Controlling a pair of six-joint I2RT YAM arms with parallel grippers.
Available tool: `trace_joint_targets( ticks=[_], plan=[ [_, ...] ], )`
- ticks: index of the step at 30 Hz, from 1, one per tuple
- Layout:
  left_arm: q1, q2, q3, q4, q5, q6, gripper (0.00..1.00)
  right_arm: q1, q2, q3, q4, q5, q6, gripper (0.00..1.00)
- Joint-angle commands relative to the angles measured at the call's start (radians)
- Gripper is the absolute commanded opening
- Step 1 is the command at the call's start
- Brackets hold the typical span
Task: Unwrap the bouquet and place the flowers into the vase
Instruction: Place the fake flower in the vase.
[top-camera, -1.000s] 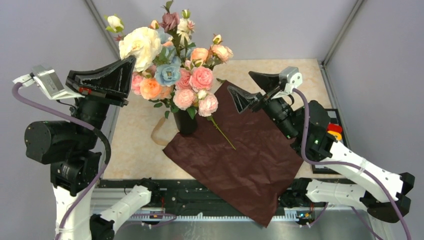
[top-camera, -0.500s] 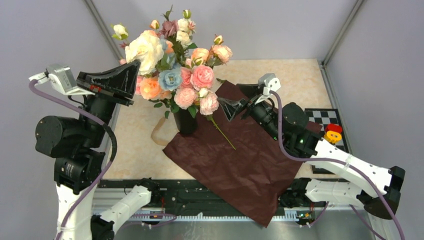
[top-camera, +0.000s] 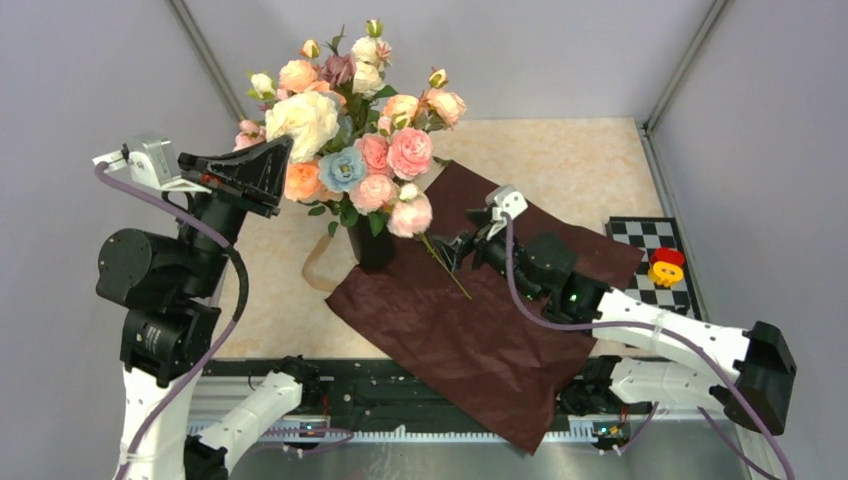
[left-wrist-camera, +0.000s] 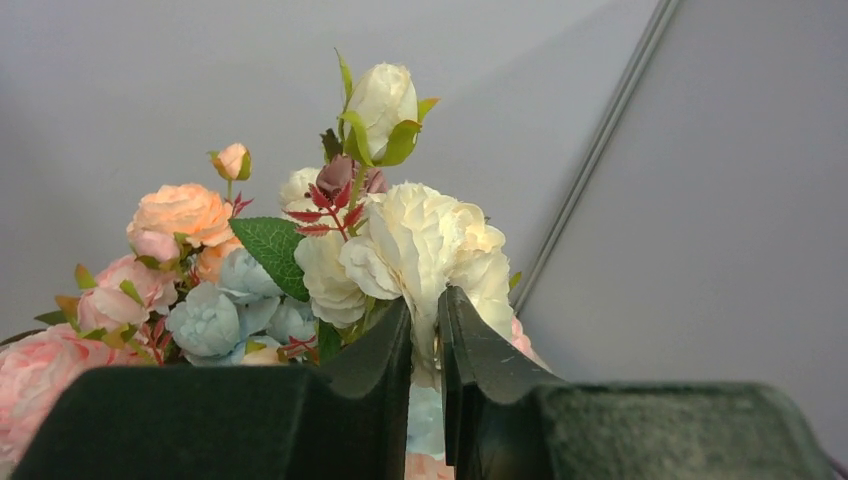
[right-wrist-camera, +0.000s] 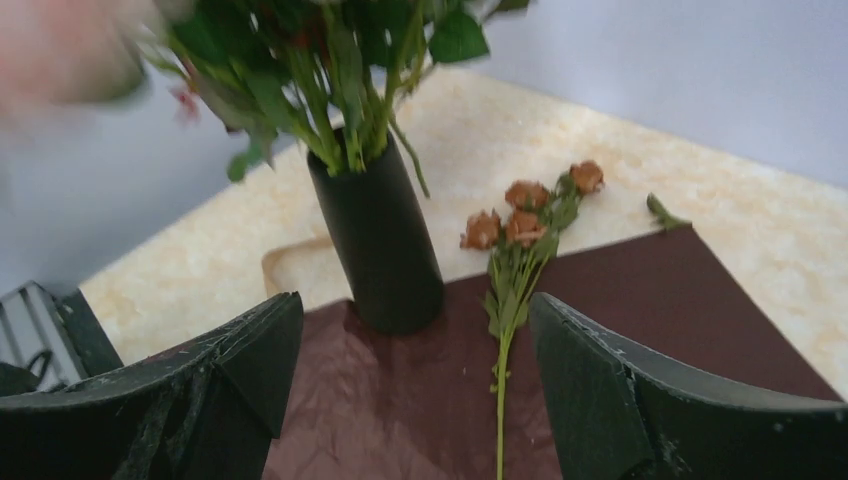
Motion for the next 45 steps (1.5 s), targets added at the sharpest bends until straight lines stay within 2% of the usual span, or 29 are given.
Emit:
trace_joint_targets(
  ticks=[1, 6, 8, 10, 13, 20, 24, 32, 38, 45],
  plan=[
    [0.002, -0.028, -0.029, 0.036, -0.045, 0.013, 0.22, 0.011, 0.059, -0.07, 0.122, 0.02, 0.025, 0.84],
    [0.002, -0.052, -0.054, 0.046, -0.05, 0.027, 0.33, 0.01, 0.153, -0.136, 0.211, 0.024, 0.03, 0.81],
    [0.002, -0.059, -0.059, 0.047, -0.045, 0.033, 0.43, 0.01, 0.208, -0.138, 0.229, 0.048, 0.029, 0.81],
    [0.002, -0.064, -0.063, 0.049, -0.034, 0.044, 0.48, 0.01, 0.273, -0.124, 0.233, 0.077, 0.025, 0.8],
    [0.001, -0.075, -0.07, 0.046, -0.028, 0.056, 0.59, -0.004, 0.376, -0.085, 0.234, 0.08, 0.024, 0.79],
    [0.002, -0.104, -0.078, 0.04, -0.026, 0.084, 0.76, -0.06, 0.607, 0.038, 0.235, 0.01, 0.018, 0.77],
    [0.002, -0.121, -0.079, 0.029, -0.026, 0.099, 0.89, -0.078, 0.707, 0.117, 0.214, 0.007, 0.007, 0.75],
    [0.002, -0.126, -0.047, -0.023, -0.026, 0.114, 0.98, -0.11, 0.829, 0.219, 0.164, 0.05, 0.01, 0.73],
    [0.002, -0.118, -0.001, -0.071, 0.032, 0.107, 0.98, -0.115, 0.902, 0.28, 0.126, 0.066, -0.014, 0.71],
    [0.002, -0.094, 0.08, -0.138, 0.023, 0.122, 0.98, -0.116, 0.968, 0.328, 0.113, 0.08, -0.02, 0.65]
  ],
)
